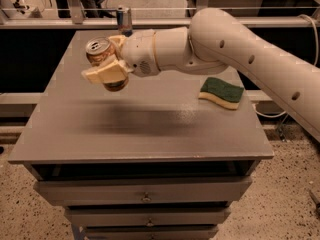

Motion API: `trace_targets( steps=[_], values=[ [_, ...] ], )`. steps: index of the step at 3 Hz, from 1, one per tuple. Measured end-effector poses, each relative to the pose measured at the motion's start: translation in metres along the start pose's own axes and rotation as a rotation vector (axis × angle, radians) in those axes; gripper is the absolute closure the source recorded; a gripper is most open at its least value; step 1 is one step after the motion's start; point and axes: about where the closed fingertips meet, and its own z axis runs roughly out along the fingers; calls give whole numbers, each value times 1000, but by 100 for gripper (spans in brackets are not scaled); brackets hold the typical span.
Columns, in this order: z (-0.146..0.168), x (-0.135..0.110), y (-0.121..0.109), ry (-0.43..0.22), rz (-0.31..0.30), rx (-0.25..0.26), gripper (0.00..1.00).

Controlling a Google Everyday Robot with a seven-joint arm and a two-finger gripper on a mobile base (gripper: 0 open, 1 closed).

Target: Move orange can near sponge

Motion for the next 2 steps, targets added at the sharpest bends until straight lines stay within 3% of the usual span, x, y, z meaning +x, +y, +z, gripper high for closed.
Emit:
trace_targets(
  steps=[2],
  values=[
    [-101, 9, -70, -33, -84, 125, 100]
  ],
)
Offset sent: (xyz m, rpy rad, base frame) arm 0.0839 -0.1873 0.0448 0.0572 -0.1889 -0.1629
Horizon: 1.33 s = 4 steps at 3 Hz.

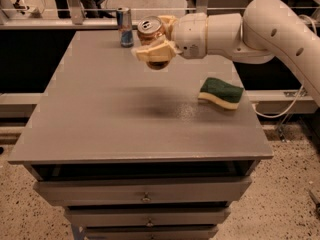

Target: Move orange can near sponge

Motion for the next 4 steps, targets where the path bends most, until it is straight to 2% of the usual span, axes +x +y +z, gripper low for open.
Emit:
trace_targets(
  steps=[1, 2, 4],
  values=[
    [-43, 8, -33, 11, -25, 63, 100],
    [-76, 24, -58, 11, -8, 109, 100],
    [-124, 79, -92, 6, 61, 228, 100]
  ],
)
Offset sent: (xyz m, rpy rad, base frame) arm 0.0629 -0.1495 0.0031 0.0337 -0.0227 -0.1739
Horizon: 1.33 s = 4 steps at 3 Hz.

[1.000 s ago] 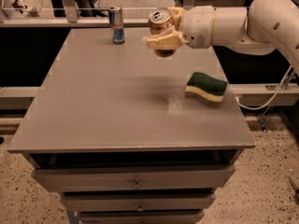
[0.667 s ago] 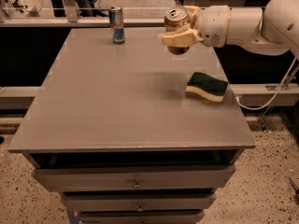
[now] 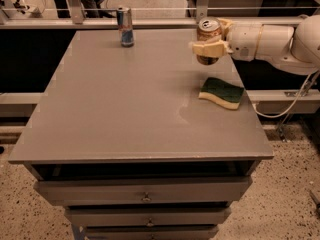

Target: Move orange can near sponge

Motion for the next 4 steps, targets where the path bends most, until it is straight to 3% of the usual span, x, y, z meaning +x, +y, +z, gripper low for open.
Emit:
trace_targets(
  steps=[2, 3, 4],
  values=[
    [-19, 23, -25, -18, 64, 93, 100],
    [-23, 34, -25, -35, 116, 119, 85],
    [-25, 43, -20, -43, 164, 123, 61]
  ],
)
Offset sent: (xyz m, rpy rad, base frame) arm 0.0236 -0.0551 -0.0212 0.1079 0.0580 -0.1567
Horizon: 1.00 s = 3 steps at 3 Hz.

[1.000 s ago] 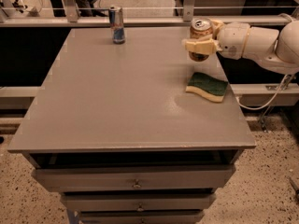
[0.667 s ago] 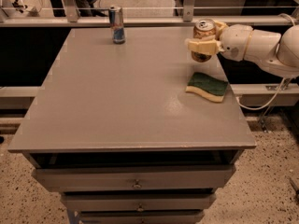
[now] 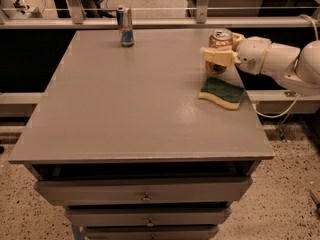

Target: Move orange can near sponge

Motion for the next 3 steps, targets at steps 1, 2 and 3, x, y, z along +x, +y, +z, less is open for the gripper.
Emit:
trace_targets(
  steps=[1, 2, 3],
  values=[
    [-4, 8, 3, 2, 30, 12, 39],
    [-11, 14, 6, 6, 54, 31, 15],
    [-16, 16, 12, 6, 74, 49, 0]
  ],
)
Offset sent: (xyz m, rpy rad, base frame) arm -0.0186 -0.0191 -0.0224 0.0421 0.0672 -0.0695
